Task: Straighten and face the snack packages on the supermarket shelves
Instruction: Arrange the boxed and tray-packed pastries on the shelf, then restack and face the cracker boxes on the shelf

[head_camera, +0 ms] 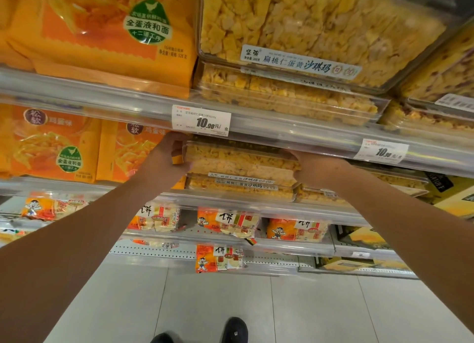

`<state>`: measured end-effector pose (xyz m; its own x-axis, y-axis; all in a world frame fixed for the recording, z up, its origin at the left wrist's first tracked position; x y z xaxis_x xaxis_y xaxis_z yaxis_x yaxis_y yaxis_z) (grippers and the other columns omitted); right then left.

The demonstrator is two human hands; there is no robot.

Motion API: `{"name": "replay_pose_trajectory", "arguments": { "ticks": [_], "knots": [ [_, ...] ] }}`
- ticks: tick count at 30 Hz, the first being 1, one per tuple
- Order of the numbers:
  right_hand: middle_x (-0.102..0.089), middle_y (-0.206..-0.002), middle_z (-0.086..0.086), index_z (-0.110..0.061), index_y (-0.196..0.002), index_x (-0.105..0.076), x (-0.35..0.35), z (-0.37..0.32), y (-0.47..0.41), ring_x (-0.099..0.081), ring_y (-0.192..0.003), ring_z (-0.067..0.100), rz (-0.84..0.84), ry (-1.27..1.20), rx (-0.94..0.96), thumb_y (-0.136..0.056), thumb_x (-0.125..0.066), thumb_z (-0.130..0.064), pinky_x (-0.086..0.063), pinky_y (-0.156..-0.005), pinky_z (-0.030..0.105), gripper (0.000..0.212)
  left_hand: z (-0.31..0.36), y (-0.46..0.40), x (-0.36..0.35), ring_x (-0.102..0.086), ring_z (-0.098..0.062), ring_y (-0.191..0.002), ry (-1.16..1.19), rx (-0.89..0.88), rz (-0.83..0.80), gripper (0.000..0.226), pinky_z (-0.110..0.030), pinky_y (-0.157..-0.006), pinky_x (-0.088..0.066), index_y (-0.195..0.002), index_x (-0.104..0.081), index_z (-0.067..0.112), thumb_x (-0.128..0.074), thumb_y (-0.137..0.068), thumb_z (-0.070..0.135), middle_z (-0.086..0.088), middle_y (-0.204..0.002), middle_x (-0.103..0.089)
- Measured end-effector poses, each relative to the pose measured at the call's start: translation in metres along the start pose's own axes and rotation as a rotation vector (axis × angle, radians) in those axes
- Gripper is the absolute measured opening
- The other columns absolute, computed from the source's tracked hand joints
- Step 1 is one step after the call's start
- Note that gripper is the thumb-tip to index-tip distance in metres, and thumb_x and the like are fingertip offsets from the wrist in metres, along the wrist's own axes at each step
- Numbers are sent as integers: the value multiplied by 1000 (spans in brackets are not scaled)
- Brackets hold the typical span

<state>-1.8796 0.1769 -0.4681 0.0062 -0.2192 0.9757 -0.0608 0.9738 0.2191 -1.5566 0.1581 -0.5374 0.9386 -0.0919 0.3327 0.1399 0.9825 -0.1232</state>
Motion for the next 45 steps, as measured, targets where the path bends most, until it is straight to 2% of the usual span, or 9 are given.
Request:
{"name": "replay_pose_trajectory", "arguments": {
  "ticks": [7, 15, 19, 23, 26, 33, 36, 40, 45],
  "knots": [
    [-53, -89, -5, -40, -145, -23, -2, -3, 7, -54, -65, 12, -6, 2, -27, -89, -55, -10, -39, -44, 21, 71, -1, 0, 1, -57, 3, -92, -35, 3, -32, 48, -28, -84, -44, -115, -49, 21, -65, -83, -10, 13, -98, -58],
    [-59, -117, 5, -41, -147, -14, -5, -4, 13, -56, -72, 12, 16, -10, -7, -89, -60, -23, -42, -49, 21, 76, -5, -2, 0, -60, -12, -94, -70, 11, -15, 50, -27, -80, -46, -118, -49, 19, -65, -81, -11, 14, -94, -57],
    [-57, -126, 7, -34, -150, -10, -2, -8, 25, -58, -88, 20, 52, 0, -1, -90, -62, -28, -46, -66, 27, 80, 4, 2, 1, -48, -28, -126, -228, -9, -45, 69, -44, -101, -45, -139, -36, 12, -72, -81, 2, -8, -130, -52],
    [-54, -130, 6, -31, -151, -16, -1, -2, 64, -56, -101, 22, 187, -130, -13, -90, -61, -28, -46, -82, 30, 76, 28, 40, -7, -43, -29, -120, -560, -535, 106, 47, -33, -101, -33, -128, -45, 7, -59, -84, 15, -18, -126, -51],
    [-34, -152, -3, -28, -150, -24, -10, 15, 111, -39, -134, 20, 262, -284, -45, -90, -63, -26, -31, -102, 26, 71, 56, 62, -45, -55, -27, -106, -608, -833, -164, 31, -41, -93, -44, -111, -63, 5, -51, -84, 13, -15, -108, -65],
    [-43, -134, -18, -39, -140, -37, -32, 88, 242, -38, -114, -8, 507, -614, -366, -90, -65, -22, -35, -81, 1, 60, 189, 48, -187, -45, -37, -133, -652, -1284, -259, 46, -58, -103, -38, -126, -60, 7, -64, -80, 7, -18, -137, -54],
    [-44, -139, -13, -36, -141, -40, -38, 130, 296, -43, -124, 6, 590, -714, -509, -90, -65, -24, -44, -98, 27, 58, 227, 37, -239, -17, -36, -147, -900, -1106, -239, 64, -61, -115, -16, -143, -42, 17, -64, -83, 20, -14, -157, -26],
    [-50, -133, -13, -48, -133, -42, -53, 188, 361, -52, -118, 8, 719, -809, -611, -89, -66, -29, -47, -91, 24, 54, 222, 28, -280, 27, -35, -144, -1272, -735, -151, 86, -56, -117, 10, -155, -6, 20, -57, -87, 35, -6, -160, 22],
    [-57, -126, -16, -58, -125, -46, -74, 261, 424, -55, -112, -5, 792, -912, -647, -84, -67, -36, -51, -88, 23, 51, 238, 45, -331, -10, -42, -143, -1059, -654, -62, 66, -71, -109, -15, -131, -41, 10, -67, -73, 23, -17, -152, -21]
  ]
}}
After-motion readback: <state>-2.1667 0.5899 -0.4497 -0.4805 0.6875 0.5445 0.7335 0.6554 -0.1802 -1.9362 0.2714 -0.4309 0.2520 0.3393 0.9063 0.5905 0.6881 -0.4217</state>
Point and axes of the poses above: each hand's wrist, its own y-axis away from the middle knuckle, its own x-axis out of the back of the hand, z = x × y, the point moved 1 cm from there along -y, towards the middle knuckle
